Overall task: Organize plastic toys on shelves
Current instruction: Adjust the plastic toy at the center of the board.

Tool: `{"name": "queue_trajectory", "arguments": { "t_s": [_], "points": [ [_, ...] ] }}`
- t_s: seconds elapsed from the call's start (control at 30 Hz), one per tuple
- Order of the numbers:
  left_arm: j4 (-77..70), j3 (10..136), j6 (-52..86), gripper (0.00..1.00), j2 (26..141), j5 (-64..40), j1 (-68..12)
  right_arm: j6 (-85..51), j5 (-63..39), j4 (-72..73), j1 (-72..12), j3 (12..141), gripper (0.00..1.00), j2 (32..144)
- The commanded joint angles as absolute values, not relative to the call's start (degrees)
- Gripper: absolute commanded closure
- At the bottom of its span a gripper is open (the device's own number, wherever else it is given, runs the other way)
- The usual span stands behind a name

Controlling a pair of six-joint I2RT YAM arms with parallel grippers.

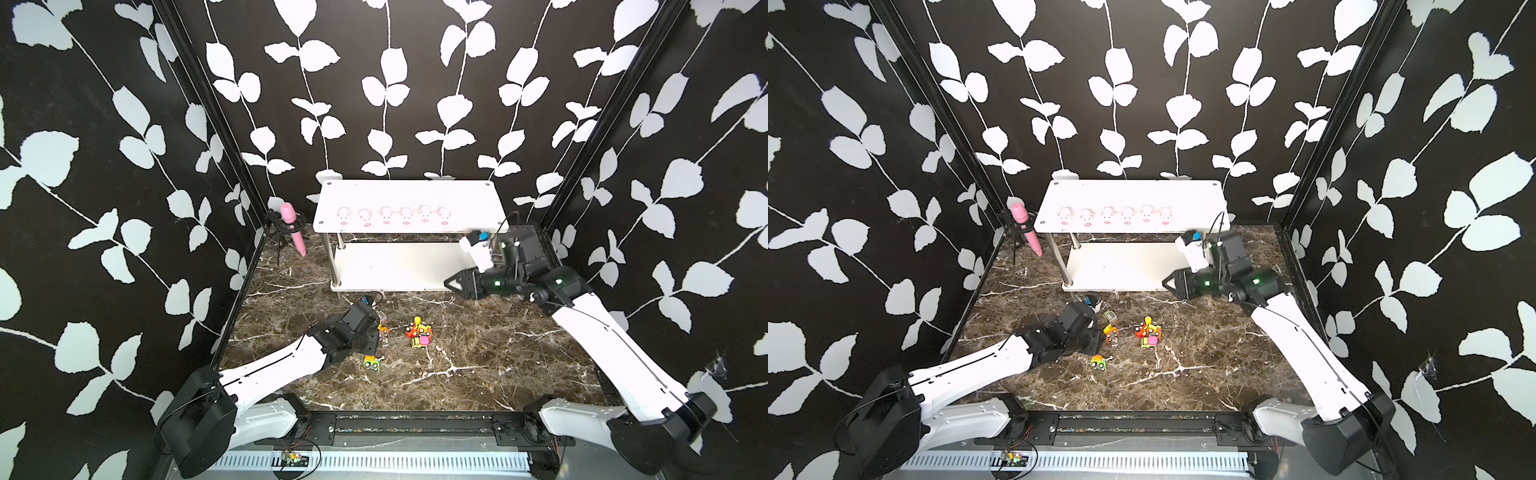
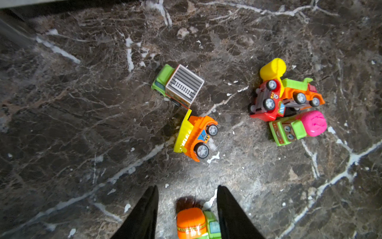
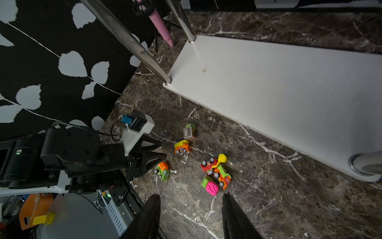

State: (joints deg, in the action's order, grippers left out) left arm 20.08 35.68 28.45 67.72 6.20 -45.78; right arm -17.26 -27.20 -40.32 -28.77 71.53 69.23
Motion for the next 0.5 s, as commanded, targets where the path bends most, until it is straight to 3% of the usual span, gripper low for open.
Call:
{"name": "queue_trajectory", "arguments": {
  "t_s": [0.0, 0.47],
  "points": [
    [17.40, 36.83, 28.19, 0.47, 69.21, 5.30, -44.64, -19.81, -23.04, -33.85, -31.09, 65.05, 0.50, 67.90],
    [14.95, 46.65, 22.33, 0.40, 81.07, 3.86, -38.41, -25.42, -14.45, -18.37, -42.96, 49.38, 0.49, 73.54]
  ]
}}
